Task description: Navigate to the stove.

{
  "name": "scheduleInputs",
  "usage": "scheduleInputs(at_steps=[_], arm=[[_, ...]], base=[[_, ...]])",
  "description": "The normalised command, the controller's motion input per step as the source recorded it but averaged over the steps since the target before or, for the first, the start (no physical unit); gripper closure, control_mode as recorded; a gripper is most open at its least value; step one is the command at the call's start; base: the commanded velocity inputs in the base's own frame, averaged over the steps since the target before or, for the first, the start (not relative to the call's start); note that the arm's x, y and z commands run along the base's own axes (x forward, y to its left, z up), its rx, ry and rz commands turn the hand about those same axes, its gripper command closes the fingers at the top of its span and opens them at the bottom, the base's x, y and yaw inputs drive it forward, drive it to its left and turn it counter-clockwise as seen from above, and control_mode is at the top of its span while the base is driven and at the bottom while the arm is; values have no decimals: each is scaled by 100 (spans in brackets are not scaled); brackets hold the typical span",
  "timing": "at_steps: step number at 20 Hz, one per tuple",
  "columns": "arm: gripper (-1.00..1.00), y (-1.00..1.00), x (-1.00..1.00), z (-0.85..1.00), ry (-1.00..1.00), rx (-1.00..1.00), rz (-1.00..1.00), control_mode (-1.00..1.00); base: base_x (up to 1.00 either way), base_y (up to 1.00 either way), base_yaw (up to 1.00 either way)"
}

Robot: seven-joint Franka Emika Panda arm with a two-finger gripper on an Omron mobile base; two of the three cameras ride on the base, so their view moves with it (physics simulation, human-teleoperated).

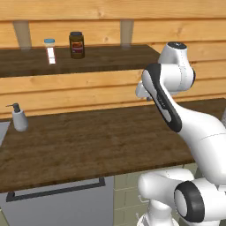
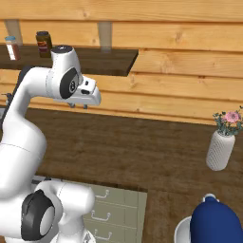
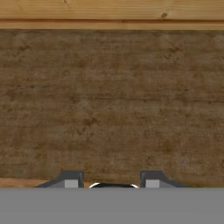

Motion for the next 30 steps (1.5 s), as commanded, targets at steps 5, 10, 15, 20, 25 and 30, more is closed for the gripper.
scheduleInputs(at_steps=[5,10,15,20,25,30], arm=[[-100,0,0,0,0,0,0,100],[-100,0,0,0,0,0,0,100],[-100,0,0,0,0,0,0,100],[-100,0,0,0,0,0,0,100],[-100,0,0,0,0,0,0,100],[-100,0,0,0,0,0,0,100]], base=[[0,0,0],[-10,2,0],[-53,67,19],[-33,96,60],[0,92,67],[0,76,73]])
